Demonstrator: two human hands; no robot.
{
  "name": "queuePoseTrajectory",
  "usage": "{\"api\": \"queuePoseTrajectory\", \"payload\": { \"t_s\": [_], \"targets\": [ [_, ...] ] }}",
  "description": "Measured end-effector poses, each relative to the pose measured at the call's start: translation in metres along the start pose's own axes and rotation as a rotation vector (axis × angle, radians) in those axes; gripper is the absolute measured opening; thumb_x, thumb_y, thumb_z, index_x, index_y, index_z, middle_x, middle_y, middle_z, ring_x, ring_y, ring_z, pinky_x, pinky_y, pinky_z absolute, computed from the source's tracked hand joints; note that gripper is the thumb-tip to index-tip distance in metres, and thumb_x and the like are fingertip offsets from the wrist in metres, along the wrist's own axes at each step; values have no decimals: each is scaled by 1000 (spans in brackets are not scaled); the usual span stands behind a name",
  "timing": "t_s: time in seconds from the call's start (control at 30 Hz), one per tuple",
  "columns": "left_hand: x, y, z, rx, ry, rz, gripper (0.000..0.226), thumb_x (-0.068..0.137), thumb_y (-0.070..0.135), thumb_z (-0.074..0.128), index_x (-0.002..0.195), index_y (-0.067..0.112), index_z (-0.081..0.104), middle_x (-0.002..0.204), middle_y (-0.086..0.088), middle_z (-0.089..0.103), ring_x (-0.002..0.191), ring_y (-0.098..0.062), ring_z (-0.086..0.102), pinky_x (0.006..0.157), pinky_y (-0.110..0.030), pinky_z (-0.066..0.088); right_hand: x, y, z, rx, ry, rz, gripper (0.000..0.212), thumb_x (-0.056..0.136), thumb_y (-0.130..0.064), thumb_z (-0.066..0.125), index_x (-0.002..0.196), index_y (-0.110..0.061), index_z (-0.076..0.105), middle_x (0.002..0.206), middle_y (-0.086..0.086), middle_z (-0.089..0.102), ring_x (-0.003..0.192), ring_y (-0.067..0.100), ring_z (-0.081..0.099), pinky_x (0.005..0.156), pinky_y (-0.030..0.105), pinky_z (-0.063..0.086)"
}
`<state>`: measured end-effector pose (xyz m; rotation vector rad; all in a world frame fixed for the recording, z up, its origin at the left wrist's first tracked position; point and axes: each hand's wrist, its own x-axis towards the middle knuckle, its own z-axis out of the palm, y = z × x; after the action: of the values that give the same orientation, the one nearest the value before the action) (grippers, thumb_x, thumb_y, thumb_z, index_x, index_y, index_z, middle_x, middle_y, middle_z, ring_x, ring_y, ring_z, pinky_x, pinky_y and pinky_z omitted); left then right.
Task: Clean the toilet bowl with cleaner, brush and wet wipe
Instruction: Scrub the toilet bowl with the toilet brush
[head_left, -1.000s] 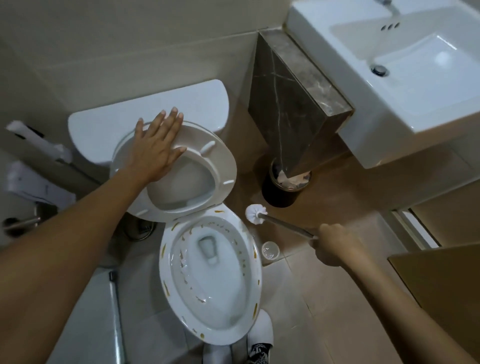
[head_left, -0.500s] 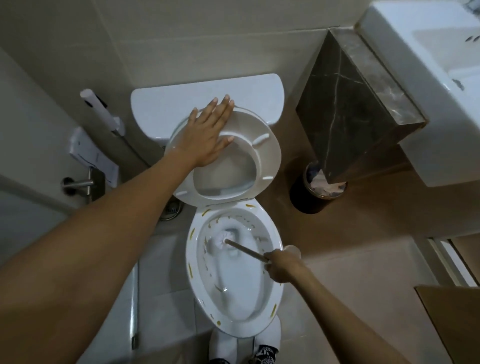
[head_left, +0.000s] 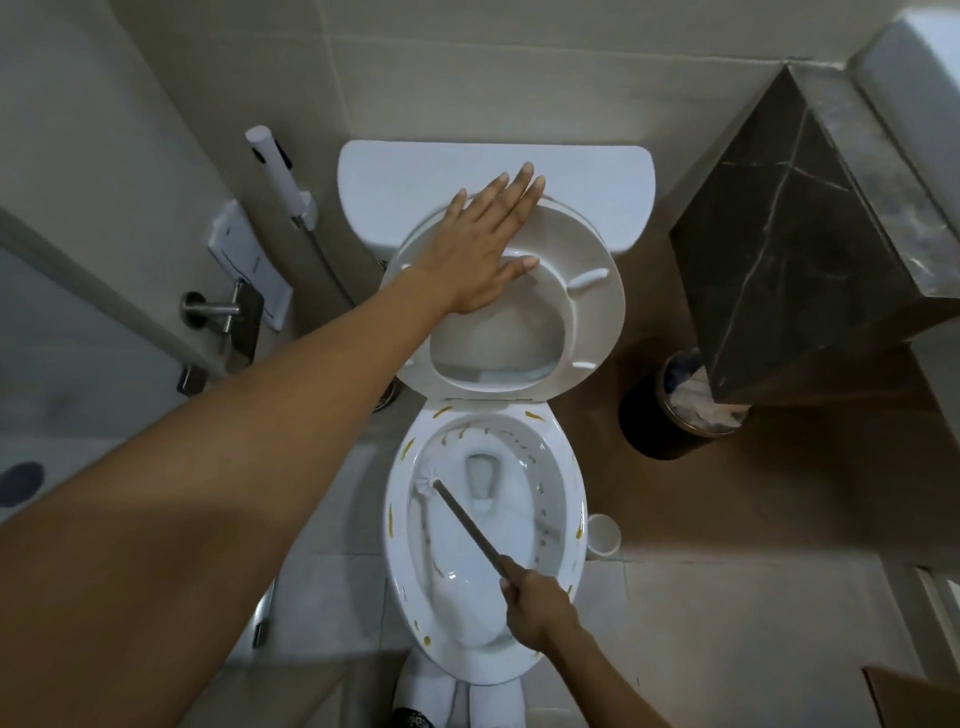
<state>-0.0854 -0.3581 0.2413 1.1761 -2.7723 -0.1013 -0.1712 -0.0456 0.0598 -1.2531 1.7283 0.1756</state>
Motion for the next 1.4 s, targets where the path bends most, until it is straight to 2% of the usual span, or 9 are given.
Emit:
{"api": "queuePoseTrajectory", "payload": {
  "t_s": [0.33, 0.47, 0.6, 0.7, 0.83, 0.97, 1.13, 1.3, 1.4],
  "targets": [
    [3, -6, 8, 39, 58, 9, 70, 98, 52, 28, 152, 20, -5, 160, 3, -6, 147, -17, -2, 116, -43, 2, 19, 28, 11, 2, 35, -48, 44, 103, -30, 27, 146, -29, 34, 110, 9, 66, 99, 28, 63, 84, 34, 49],
    [3, -4, 9, 37, 75, 6, 71, 98, 54, 28, 152, 19, -4, 160, 2, -4, 147, -18, -1, 117, -43, 2, 21, 31, 15, 4, 36, -48, 44, 103, -31, 26, 146, -29, 35, 108, 10, 66, 90, 26, 62, 82, 33, 49],
    [4, -5, 12, 30, 103, 5, 75, 95, 59, 28, 152, 20, -1, 160, 2, -1, 147, -19, 3, 117, -43, 4, 6, 41, 32, -11, 1, -25, 47, 101, -34, 25, 147, -39, 29, 117, 11, 63, 107, 31, 60, 90, 36, 49],
    [5, -5, 15, 45, 124, 17, 78, 93, 61, 27, 152, 19, 0, 160, 0, 0, 147, -20, 3, 117, -43, 3, -6, 48, 43, -22, -1, -26, 46, 102, -33, 26, 148, -41, 26, 119, 10, 62, 108, 29, 59, 92, 35, 48],
    [5, -7, 18, 69, 139, 21, 78, 94, 61, 27, 152, 18, -2, 160, -2, -2, 147, -21, 0, 117, -43, -1, 3, 42, 49, -14, 47, -17, 44, 103, -32, 27, 146, -39, 31, 118, 8, 63, 107, 27, 60, 92, 35, 49],
    [3, -5, 16, 74, 143, 22, 78, 94, 60, 25, 152, 17, -2, 160, -3, 0, 147, -21, 0, 117, -44, -2, 13, 33, 50, -3, 80, -23, 42, 103, -27, 28, 144, -30, 37, 112, 10, 65, 99, 28, 63, 86, 35, 52],
    [3, -5, 15, 66, 129, 27, 81, 92, 64, 24, 152, 16, -2, 160, -3, 1, 147, -22, 0, 117, -46, 0, -18, 49, 57, -4, 55, -37, 44, 103, -29, 28, 145, -38, 35, 119, 8, 65, 108, 27, 61, 89, 33, 48],
    [2, -3, 13, 53, 119, 5, 84, 88, 66, 21, 153, 17, -2, 160, -1, 1, 147, -21, 1, 118, -46, 2, 17, 34, 46, 4, 95, -20, 42, 102, -30, 31, 142, -33, 41, 113, 6, 66, 100, 26, 64, 89, 38, 53],
    [2, -2, 11, 44, 116, 10, 84, 88, 66, 22, 152, 17, -1, 160, -1, 2, 147, -21, 1, 118, -46, 2, 33, 33, 40, 4, 102, -38, 41, 101, -31, 33, 141, -33, 43, 109, 3, 67, 97, 23, 65, 88, 35, 54]
  ]
}}
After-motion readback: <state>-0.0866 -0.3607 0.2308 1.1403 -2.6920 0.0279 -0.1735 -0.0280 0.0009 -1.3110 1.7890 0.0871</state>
